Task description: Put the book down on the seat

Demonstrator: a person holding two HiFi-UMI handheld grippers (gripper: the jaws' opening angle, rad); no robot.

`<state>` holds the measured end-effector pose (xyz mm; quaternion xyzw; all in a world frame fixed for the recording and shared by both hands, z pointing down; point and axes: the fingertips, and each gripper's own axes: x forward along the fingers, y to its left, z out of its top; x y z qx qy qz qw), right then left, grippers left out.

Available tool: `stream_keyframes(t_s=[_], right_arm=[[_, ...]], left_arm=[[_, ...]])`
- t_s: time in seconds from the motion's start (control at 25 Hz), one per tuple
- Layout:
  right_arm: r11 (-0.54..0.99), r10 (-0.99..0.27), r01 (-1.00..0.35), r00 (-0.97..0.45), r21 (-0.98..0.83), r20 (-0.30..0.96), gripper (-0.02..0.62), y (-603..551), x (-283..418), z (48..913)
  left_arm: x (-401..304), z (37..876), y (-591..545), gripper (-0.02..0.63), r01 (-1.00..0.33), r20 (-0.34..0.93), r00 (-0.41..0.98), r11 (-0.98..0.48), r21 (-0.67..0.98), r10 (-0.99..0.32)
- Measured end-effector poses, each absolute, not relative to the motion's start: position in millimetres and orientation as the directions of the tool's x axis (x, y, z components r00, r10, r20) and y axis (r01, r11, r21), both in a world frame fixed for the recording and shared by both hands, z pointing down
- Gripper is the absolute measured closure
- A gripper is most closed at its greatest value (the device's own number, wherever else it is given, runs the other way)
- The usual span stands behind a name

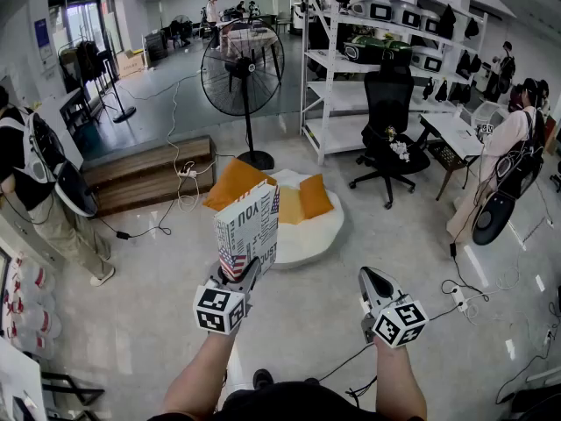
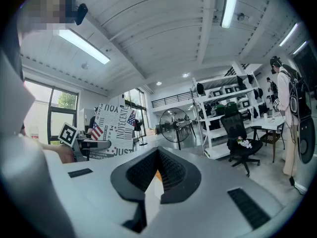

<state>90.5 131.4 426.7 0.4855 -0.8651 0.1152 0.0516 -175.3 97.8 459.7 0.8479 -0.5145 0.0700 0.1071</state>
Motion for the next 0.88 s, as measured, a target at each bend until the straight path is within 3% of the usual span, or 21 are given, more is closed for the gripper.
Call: stream_keyframes(t_s=[0.48,0.88], right_arm=[[0.508,-0.833,-0.850,-0.525,-0.137,0.173,0.583,149.6,104.3,416.9],[0.531,-0.815,-0.819,-0.564,-0.218,0.136,0.581,181.8,157.8,409.7]], left_arm=[[-147.8,455.2,119.2,0.446,-0.882,0.223,0.471,-0.463,0.093,-0.853],[-96.5,461.1,143.3,0.446,-0.890,0.241,0.456,-0.445,0.102,-0.857]])
